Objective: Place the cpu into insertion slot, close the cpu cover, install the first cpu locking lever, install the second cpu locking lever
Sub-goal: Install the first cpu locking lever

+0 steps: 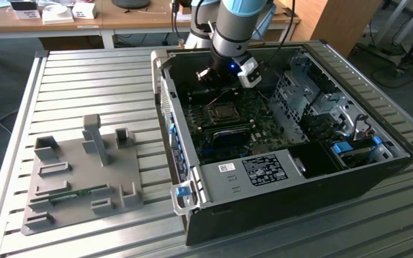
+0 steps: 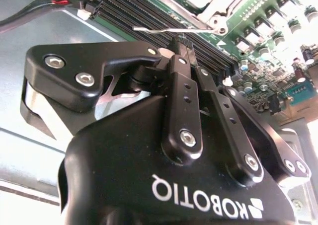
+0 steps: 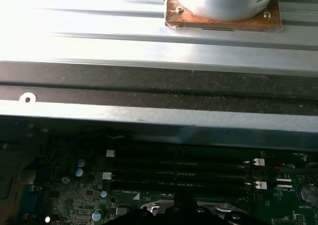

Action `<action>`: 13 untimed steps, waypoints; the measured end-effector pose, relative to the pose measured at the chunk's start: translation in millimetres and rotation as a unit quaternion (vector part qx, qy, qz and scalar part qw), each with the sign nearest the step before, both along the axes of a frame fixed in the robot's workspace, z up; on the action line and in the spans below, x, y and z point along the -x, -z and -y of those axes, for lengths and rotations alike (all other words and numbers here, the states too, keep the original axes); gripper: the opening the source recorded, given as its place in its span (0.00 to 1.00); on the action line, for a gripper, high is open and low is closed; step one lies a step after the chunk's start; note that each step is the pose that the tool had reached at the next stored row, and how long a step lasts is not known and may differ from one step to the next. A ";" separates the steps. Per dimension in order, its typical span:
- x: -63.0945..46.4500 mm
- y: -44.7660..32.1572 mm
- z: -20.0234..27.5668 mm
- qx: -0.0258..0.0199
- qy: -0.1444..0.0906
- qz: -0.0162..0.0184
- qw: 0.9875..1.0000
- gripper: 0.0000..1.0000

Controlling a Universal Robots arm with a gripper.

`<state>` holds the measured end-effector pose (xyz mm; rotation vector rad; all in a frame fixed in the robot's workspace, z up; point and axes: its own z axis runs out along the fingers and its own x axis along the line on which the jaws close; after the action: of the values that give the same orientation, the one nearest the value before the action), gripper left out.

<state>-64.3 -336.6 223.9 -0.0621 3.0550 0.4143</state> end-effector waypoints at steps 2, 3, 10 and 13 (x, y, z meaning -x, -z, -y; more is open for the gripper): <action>-1.2 0.6 -0.3 0.000 0.000 0.000 1.000 0.11; -1.9 0.8 -0.4 0.000 0.000 0.000 1.000 0.11; -3.4 1.6 -0.6 0.000 0.000 0.000 1.000 0.11; -4.6 2.2 -0.9 0.000 0.000 0.000 1.000 0.11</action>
<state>-59.7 -335.7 221.7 -0.0621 3.0548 0.4146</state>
